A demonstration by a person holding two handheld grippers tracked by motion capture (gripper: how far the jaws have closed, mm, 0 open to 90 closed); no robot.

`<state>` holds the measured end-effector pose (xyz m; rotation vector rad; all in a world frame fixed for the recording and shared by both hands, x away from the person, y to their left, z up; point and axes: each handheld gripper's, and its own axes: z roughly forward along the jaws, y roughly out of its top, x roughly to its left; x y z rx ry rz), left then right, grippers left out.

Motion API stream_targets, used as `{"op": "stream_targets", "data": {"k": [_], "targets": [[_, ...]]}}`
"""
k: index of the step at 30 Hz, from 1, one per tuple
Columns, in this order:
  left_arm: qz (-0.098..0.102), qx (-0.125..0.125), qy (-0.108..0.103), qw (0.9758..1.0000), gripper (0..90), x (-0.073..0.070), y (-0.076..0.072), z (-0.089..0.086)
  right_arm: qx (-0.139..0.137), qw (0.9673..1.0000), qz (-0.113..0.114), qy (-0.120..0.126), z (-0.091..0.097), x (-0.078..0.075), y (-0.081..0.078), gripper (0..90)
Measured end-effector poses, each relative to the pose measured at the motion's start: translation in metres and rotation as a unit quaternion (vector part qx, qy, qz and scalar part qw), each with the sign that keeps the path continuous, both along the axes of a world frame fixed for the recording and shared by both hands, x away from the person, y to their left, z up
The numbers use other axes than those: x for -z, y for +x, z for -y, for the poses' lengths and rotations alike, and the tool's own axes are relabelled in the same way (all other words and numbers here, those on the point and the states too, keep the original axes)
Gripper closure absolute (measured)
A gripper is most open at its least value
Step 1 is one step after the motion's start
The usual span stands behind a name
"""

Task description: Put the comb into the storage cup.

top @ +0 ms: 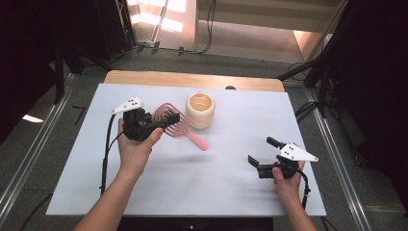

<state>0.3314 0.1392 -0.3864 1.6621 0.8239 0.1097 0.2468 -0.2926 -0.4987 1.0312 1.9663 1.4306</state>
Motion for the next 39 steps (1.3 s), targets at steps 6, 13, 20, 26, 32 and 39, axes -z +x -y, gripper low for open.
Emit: {"op": "stream_targets", "data": {"k": [6,13,20,26,32,39], "targets": [[0.001,-0.002,-0.005,1.0,64.2,-0.003,0.001,-0.001,0.007,1.0,0.0,0.002,0.008,0.001,-0.004,0.0],[0.007,-0.001,-0.004,1.0,64.3,-0.008,0.002,0.0,0.007,1.0,-0.001,0.006,0.014,0.003,-0.007,0.0],[0.008,-0.001,-0.008,0.9999,64.3,-0.012,0.003,-0.001,0.006,1.0,-0.003,0.008,0.016,0.006,-0.008,0.0],[0.009,-0.003,-0.01,0.9999,64.3,-0.014,0.005,-0.003,0.002,1.0,-0.002,0.002,0.016,0.006,-0.01,0.0],[0.012,-0.004,-0.012,0.9999,64.3,-0.019,0.008,-0.003,0.0,1.0,-0.002,0.001,0.017,0.006,-0.011,0.0],[0.013,0.0,-0.017,0.9998,64.4,-0.024,0.014,-0.002,0.001,1.0,0.0,0.001,0.017,0.006,-0.012,0.0]]}}
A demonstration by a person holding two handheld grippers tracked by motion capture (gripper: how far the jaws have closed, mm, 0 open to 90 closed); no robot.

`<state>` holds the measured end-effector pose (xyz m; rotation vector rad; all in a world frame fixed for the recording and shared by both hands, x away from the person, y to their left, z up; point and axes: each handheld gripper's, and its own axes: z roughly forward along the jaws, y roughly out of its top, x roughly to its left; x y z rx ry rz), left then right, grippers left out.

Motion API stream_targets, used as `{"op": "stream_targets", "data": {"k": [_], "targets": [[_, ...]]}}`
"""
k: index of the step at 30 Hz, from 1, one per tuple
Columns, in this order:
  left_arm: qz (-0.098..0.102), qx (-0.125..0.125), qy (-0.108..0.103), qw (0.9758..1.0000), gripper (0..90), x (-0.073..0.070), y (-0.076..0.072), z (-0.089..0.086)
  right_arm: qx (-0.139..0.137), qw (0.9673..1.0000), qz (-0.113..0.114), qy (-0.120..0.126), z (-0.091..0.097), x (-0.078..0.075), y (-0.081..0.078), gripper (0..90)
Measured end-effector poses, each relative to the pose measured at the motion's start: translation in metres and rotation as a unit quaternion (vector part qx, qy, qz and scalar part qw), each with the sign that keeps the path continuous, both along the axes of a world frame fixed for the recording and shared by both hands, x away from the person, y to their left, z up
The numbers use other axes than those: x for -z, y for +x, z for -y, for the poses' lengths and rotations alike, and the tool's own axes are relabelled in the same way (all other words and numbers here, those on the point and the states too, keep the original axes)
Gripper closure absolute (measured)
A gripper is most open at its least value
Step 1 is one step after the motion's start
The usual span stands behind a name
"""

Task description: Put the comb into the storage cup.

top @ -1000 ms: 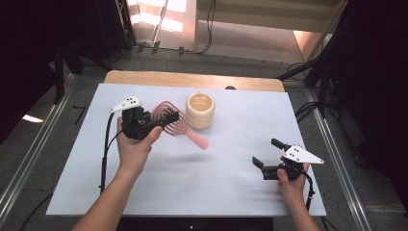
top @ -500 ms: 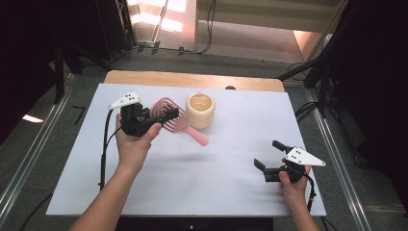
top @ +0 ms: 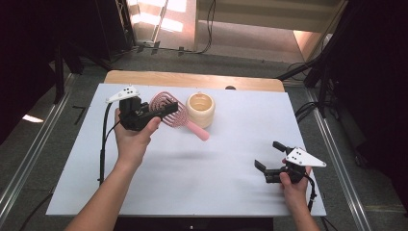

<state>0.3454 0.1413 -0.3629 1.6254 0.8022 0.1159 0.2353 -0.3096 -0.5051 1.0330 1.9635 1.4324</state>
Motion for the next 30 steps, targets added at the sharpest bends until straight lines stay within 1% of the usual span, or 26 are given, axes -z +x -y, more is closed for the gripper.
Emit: {"op": "stream_targets", "data": {"k": [12,20,22,25,30], "targets": [[0.002,-0.006,0.002,1.0,64.4,-0.004,0.008,0.003,0.003,1.0,-0.001,0.002,0.003,0.0,-0.001,0.0],[0.004,-0.011,0.0,0.9999,64.4,-0.007,0.014,0.003,-0.004,1.0,0.0,-0.001,0.0,0.001,-0.001,0.0],[0.005,-0.011,-0.001,0.9999,64.5,-0.008,0.015,0.003,-0.006,1.0,-0.003,-0.001,-0.001,0.001,-0.001,0.0],[0.006,-0.013,0.0,0.9999,64.5,-0.009,0.017,0.004,-0.006,1.0,0.0,-0.002,-0.001,0.001,-0.001,0.0],[0.006,-0.015,0.0,0.9999,64.5,-0.011,0.021,0.004,-0.006,1.0,-0.003,-0.002,-0.002,0.001,-0.002,0.0]]}}
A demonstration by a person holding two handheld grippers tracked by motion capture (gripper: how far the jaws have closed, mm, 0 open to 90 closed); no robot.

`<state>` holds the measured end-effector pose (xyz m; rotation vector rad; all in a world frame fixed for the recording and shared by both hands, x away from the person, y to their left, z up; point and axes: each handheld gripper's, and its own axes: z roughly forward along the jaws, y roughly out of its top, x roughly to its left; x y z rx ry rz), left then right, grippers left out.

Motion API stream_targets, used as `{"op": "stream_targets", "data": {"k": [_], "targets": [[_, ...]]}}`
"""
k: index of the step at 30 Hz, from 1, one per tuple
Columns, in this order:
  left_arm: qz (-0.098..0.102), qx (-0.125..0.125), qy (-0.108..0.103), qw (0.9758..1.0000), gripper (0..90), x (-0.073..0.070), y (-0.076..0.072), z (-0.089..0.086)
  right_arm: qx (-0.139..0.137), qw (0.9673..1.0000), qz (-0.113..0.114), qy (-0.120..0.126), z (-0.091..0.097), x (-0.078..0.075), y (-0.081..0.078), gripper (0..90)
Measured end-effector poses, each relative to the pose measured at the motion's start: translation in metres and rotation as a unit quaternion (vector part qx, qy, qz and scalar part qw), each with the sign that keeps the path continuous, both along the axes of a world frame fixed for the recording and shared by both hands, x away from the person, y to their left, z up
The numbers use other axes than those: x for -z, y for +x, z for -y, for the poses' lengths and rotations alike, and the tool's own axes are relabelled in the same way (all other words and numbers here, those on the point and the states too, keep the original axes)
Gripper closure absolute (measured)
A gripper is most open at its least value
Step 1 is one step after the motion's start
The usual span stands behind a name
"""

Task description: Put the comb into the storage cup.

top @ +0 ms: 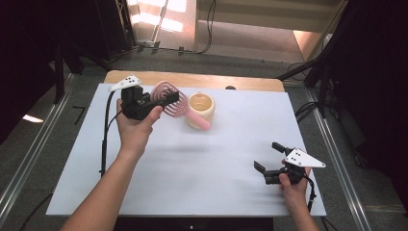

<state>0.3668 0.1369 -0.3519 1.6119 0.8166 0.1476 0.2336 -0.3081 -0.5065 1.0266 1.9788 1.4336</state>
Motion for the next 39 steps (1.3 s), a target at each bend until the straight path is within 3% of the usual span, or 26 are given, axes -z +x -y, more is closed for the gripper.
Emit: {"op": "stream_targets", "data": {"k": [39], "targets": [[-0.001,-0.027,-0.006,0.9996,64.7,-0.006,0.035,0.003,-0.001,1.0,-0.001,0.004,0.001,0.001,0.0,0.0]]}}
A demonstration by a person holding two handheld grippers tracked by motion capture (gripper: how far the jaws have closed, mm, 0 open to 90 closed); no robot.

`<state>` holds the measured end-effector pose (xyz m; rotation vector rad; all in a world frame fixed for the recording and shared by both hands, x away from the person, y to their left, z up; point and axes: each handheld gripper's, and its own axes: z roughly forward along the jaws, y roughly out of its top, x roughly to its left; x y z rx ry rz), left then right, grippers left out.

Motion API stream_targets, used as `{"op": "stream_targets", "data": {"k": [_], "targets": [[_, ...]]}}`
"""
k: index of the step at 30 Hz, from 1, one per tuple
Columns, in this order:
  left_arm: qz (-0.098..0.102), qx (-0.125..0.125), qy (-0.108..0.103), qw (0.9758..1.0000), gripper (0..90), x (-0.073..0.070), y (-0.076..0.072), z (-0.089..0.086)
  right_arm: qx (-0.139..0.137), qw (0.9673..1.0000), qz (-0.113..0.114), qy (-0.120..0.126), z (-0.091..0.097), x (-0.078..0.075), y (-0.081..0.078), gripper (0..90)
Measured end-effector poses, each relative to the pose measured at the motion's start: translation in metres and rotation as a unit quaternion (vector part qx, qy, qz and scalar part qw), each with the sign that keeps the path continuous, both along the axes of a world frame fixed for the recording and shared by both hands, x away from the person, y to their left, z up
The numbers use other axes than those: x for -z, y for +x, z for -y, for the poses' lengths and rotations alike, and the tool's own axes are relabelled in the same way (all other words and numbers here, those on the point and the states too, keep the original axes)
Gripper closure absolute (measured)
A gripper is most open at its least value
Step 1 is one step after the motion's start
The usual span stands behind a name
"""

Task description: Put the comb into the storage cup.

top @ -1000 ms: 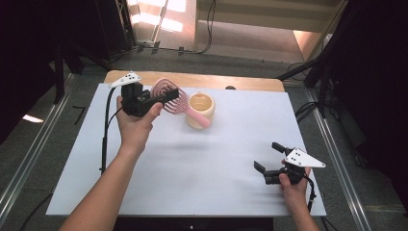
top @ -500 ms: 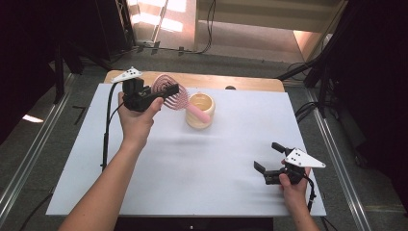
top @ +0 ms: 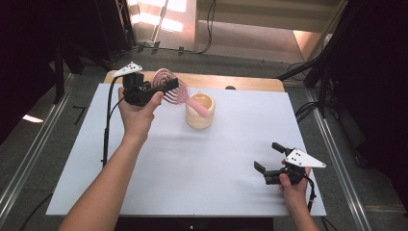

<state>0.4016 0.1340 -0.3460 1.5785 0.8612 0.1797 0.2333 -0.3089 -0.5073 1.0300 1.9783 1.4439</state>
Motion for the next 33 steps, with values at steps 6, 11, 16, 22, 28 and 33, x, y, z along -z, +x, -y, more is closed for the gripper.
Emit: {"op": "stream_targets", "data": {"k": [6,11,16,22,28,33], "targets": [[0.001,-0.002,-0.003,1.0,64.7,-0.002,0.004,0.001,0.0,1.0,0.0,0.0,0.0,0.0,0.0,0.0],[0.001,-0.008,-0.007,0.9999,64.8,-0.003,0.007,-0.001,-0.001,1.0,0.0,0.0,0.0,0.0,0.0,0.0],[0.003,-0.013,-0.009,0.9999,64.8,-0.003,0.01,-0.001,0.0,1.0,0.0,0.0,0.0,0.0,0.0,0.0],[0.005,-0.021,-0.003,0.9998,64.8,-0.001,0.013,0.0,0.0,1.0,0.0,0.001,0.0,0.0,0.0,0.0],[0.009,-0.031,0.007,0.9995,64.8,0.001,0.015,0.003,0.0,1.0,-0.001,0.002,0.001,0.0,0.0,0.0],[0.01,-0.035,0.019,0.9991,64.8,0.004,0.016,0.007,0.001,1.0,0.0,0.003,0.001,0.0,-0.001,0.0]]}}
